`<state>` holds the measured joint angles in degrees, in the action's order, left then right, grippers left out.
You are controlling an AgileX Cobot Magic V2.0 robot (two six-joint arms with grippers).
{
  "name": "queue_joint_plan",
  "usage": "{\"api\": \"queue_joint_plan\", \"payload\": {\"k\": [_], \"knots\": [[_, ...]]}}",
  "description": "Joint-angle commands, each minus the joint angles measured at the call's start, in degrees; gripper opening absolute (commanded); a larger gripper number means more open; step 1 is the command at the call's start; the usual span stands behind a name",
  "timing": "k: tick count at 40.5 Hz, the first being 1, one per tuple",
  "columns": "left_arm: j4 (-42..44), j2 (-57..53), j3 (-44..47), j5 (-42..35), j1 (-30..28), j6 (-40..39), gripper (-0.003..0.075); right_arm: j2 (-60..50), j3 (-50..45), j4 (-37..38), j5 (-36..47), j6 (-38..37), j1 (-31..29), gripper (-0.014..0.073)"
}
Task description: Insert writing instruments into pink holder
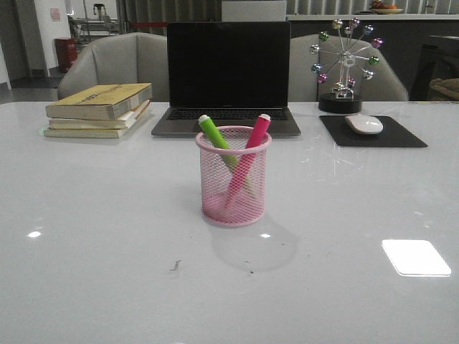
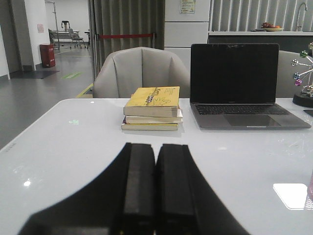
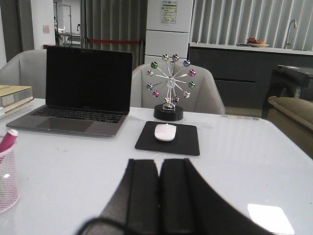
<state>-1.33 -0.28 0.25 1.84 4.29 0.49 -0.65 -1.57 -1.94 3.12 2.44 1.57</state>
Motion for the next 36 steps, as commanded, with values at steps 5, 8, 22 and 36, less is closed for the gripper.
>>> {"api": "queue_joint_plan", "payload": {"k": [5, 8, 22, 36], "knots": [[-0.5, -1.1, 0.2, -5.2, 0.4, -0.5, 0.0091, -1.1, 0.2, 0.3, 4.8, -1.0, -0.3, 0.0088], [-0.5, -1.1, 0.2, -5.2, 0.4, -0.5, 0.0091, -1.1, 0.2, 0.3, 4.8, -3.7, -0.3, 0.0088], [-0.5, -1.1, 0.2, -5.2, 0.4, -0.5, 0.0091, -1.1, 0.2, 0.3, 4.6, -4.9, -0.3, 0.0088], [-0.5, -1.1, 0.2, -5.2, 0.4, -0.5, 0.0091, -1.1, 0.2, 0.3, 4.6, -4.9, -0.3, 0.0088]]}}
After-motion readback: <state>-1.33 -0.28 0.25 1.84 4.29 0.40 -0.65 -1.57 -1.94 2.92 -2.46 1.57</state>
